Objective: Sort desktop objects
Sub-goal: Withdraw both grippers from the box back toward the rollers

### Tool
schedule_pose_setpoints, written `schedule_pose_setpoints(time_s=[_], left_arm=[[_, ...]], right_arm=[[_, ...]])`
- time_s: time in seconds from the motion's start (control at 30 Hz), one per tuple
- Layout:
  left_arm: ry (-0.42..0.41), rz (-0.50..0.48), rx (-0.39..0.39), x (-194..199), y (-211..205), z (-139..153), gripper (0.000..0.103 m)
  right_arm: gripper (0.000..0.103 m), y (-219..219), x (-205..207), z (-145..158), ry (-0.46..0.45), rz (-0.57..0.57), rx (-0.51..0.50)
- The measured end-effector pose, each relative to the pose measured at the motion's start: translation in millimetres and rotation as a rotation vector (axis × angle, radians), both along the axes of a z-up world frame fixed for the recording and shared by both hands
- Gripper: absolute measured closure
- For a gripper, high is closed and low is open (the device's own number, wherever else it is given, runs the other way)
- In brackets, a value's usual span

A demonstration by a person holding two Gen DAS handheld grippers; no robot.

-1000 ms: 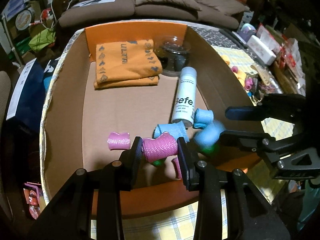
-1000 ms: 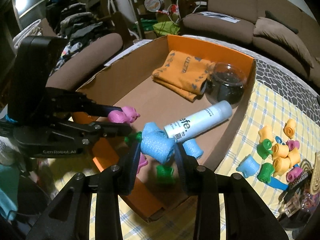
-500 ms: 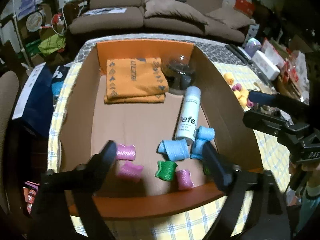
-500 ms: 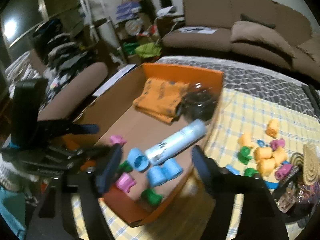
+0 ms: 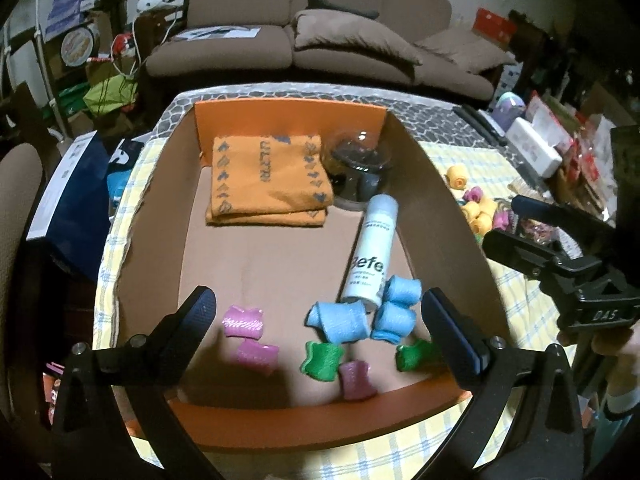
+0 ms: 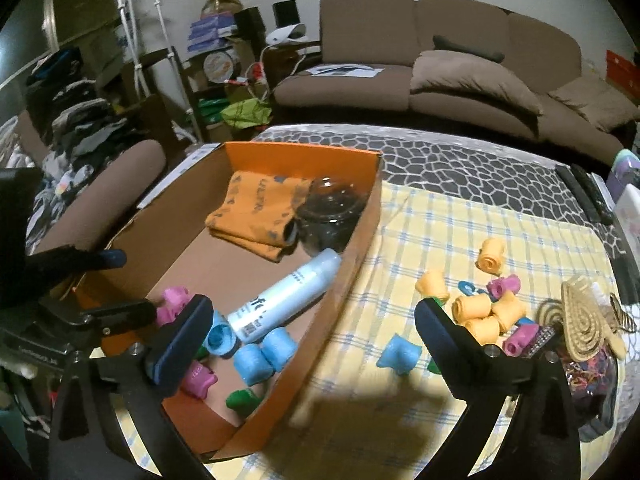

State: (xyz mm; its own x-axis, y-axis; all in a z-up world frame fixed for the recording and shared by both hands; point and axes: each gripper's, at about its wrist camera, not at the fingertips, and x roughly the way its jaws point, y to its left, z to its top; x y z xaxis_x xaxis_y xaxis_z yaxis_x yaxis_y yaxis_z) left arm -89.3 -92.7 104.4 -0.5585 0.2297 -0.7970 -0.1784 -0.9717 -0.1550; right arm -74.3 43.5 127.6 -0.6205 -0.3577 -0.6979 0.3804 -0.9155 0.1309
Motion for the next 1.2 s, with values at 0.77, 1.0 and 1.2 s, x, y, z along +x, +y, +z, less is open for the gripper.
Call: schedule_pose_setpoints(time_s=[0.77, 1.0, 1.2], left_arm=[[0.036, -0.026, 0.131, -11.3, 77.5, 16.3, 0.0], [0.041, -0.008, 0.183, -13.7, 89.8, 20.2, 0.0], [0.039, 0.002, 0.191, -14.5, 90.1, 19.5, 0.0]], right_arm=[[0.001, 89.9, -11.0, 6.4, -0.035, -0.163, -0.147], [0.005, 111.1, -16.3, -11.8, -0.107, -0.193, -0.209], [0.03, 95.6, -21.5, -37.3, -0.198, -0.157, -0.204]])
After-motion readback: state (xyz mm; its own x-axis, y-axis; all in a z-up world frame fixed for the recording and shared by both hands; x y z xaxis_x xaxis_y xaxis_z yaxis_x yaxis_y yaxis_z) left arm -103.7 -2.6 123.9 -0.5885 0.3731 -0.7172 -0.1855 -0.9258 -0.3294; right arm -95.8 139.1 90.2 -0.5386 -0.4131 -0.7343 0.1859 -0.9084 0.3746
